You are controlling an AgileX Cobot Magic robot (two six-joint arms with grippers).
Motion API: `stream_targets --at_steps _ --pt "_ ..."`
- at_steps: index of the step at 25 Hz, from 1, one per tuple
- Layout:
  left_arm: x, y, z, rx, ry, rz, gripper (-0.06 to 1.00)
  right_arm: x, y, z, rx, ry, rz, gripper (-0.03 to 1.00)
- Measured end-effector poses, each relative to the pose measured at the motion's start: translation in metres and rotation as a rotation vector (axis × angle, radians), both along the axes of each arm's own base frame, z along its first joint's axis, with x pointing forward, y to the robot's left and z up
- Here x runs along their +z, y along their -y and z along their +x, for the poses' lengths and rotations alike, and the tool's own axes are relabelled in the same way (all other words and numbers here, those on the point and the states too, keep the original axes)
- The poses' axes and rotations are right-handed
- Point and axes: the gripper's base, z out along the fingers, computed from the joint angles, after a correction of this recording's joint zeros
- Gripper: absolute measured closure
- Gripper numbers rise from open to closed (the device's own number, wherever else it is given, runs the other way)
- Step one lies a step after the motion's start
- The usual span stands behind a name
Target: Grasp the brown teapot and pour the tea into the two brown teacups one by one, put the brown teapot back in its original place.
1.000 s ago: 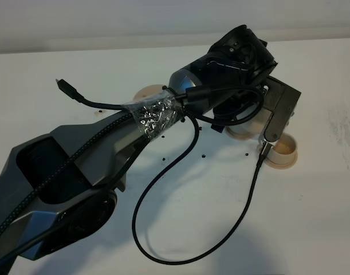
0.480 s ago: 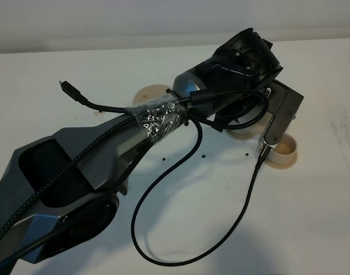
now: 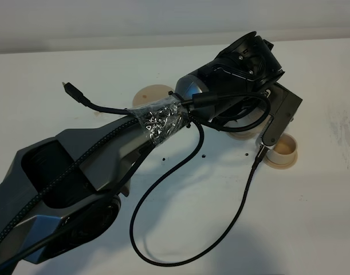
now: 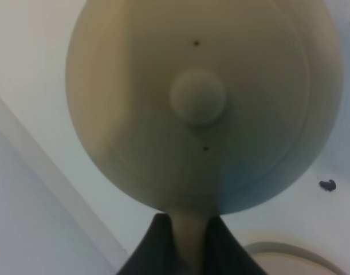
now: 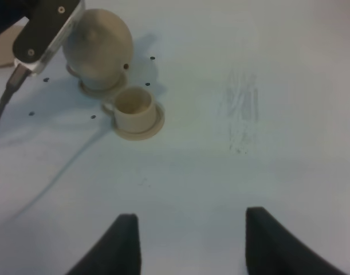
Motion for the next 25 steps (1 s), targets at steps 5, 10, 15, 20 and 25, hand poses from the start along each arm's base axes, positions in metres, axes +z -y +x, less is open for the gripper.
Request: stream_targets --at_steps 5,10,15,20,25 --pt "0.0000 0.0000 0.0001 -0.006 0.001 0.005 0.86 0.0000 0.0000 0.0000 0.000 0.000 0.000 0.56" --pt "0.0001 0.0001 0.0001 -0.018 0.003 0.012 0.86 0.0000 0.0000 0.0000 0.000 0.000 0.000 0.56" --pt "0.0008 0.0035 -0.0026 -0.041 0.018 0.020 0.86 0.0000 0.0000 0.0000 0.000 0.000 0.000 0.56" --pt "0.0012 0.0038 -0.0024 -0.046 0.024 0.023 0.86 0.0000 0.0000 0.0000 0.000 0.000 0.000 0.56" --pt "0.0012 0.0038 -0.0023 -0.046 0.024 0.023 0.86 0.0000 0.0000 0.0000 0.000 0.000 0.000 0.56"
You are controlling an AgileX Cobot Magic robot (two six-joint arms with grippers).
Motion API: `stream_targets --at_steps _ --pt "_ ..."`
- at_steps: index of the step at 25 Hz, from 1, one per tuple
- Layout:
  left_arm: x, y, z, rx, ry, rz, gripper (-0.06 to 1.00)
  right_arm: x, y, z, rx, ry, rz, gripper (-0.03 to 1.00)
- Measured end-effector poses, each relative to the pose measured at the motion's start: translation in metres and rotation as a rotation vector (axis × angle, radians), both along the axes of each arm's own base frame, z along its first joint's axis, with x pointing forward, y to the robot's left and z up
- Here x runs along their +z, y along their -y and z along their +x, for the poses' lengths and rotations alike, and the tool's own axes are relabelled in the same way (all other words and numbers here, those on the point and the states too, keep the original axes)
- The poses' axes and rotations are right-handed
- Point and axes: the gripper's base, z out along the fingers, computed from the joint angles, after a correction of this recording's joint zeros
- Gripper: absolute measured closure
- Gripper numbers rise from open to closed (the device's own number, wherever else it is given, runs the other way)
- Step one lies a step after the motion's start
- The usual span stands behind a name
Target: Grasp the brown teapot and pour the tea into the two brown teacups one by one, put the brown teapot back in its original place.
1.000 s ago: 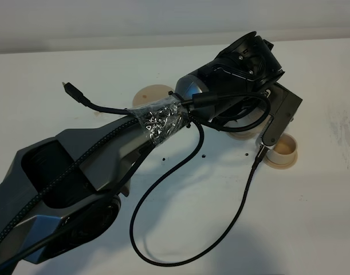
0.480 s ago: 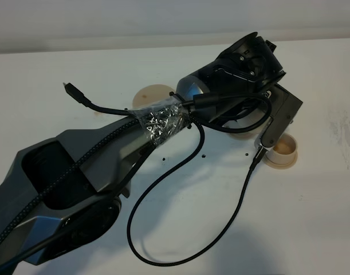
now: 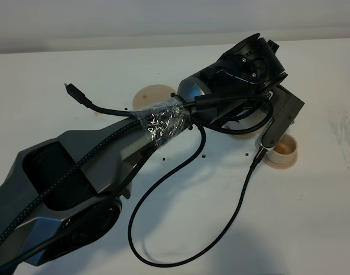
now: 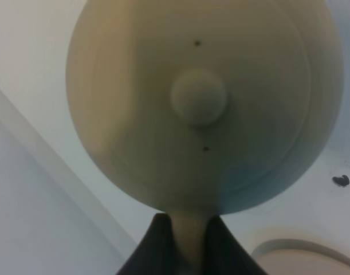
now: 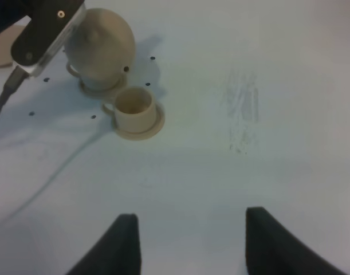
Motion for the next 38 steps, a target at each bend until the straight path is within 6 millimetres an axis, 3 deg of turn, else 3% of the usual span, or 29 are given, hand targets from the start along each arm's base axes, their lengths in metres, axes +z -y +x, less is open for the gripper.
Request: stream_targets --at_steps 38 --pt "0.0013 0.0027 0.0014 -0.040 0.023 -0.006 0.86 0.0000 0.0000 0.0000 0.000 0.000 0.000 0.56"
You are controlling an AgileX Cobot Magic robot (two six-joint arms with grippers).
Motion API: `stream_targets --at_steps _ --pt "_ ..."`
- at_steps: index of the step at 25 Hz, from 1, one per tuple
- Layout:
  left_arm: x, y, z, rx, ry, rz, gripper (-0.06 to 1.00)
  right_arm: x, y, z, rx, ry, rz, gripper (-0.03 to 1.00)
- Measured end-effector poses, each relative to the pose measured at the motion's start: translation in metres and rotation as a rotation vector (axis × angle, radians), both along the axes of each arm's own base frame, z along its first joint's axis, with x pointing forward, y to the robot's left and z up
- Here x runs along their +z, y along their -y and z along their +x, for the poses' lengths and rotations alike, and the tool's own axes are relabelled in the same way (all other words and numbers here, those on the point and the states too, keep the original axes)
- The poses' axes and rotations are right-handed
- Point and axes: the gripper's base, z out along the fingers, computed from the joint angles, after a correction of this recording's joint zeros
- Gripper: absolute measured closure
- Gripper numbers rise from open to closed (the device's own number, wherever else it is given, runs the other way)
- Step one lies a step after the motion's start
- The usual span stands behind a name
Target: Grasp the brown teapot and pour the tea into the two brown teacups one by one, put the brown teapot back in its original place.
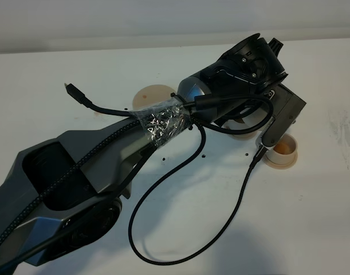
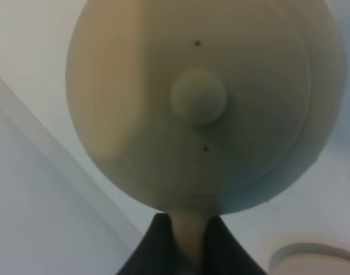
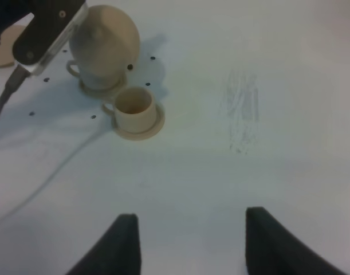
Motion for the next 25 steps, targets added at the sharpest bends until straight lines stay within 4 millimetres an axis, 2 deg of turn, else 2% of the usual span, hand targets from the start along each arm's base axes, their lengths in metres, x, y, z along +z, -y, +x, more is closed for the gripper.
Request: stream_targets --at_steps 8,15,25 --pt "-0.001 0.000 0.000 -0.015 0.002 0.013 0.86 0.000 0.000 0.000 0.000 0.000 0.000 0.56" --pt "-0.013 0.002 0.002 -0.026 0.007 0.039 0.86 0.000 0.000 0.000 0.000 0.000 0.000 0.56" --pt "-0.011 0.005 0.001 -0.048 0.056 0.066 0.86 0.000 0.000 0.000 0.000 0.000 0.000 0.56"
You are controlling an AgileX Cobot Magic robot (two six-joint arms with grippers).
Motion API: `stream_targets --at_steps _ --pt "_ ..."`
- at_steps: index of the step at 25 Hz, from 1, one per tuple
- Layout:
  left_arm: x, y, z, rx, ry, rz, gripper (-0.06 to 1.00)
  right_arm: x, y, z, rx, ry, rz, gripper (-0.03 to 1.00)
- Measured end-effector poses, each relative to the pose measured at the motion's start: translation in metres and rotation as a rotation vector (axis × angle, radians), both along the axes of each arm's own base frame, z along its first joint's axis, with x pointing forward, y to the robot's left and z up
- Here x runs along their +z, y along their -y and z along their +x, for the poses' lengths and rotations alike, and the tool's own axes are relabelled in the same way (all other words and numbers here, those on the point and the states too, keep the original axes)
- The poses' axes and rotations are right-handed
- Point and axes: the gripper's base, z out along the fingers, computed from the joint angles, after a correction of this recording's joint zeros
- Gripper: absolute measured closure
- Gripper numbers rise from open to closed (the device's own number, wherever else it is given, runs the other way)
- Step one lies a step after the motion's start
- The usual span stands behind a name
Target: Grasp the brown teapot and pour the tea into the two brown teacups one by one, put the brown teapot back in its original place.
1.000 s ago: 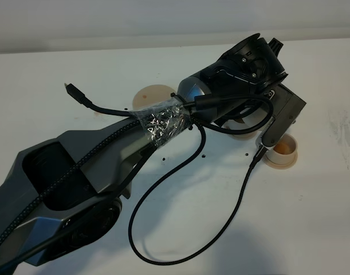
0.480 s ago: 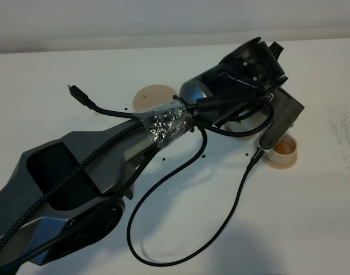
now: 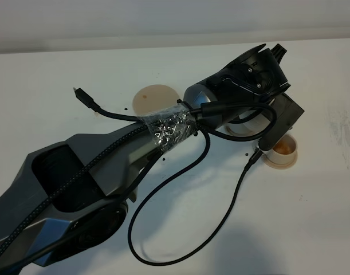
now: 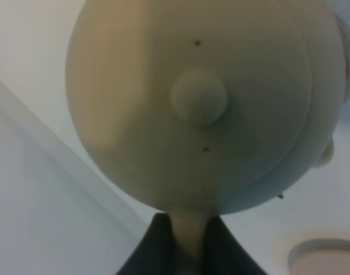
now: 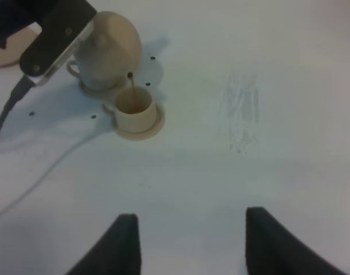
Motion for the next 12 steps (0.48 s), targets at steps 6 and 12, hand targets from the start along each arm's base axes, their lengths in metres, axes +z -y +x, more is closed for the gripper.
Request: stream_targets --at_steps 6,12 --pt "0.0014 0.0027 -0.0012 -0.018 0.025 0.007 0.86 0.0000 0.0000 0.0000 0.000 0.000 0.000 0.56" --pt "0.0015 0.0027 -0.0011 -0.023 0.027 0.012 0.86 0.0000 0.0000 0.0000 0.000 0.000 0.000 0.56"
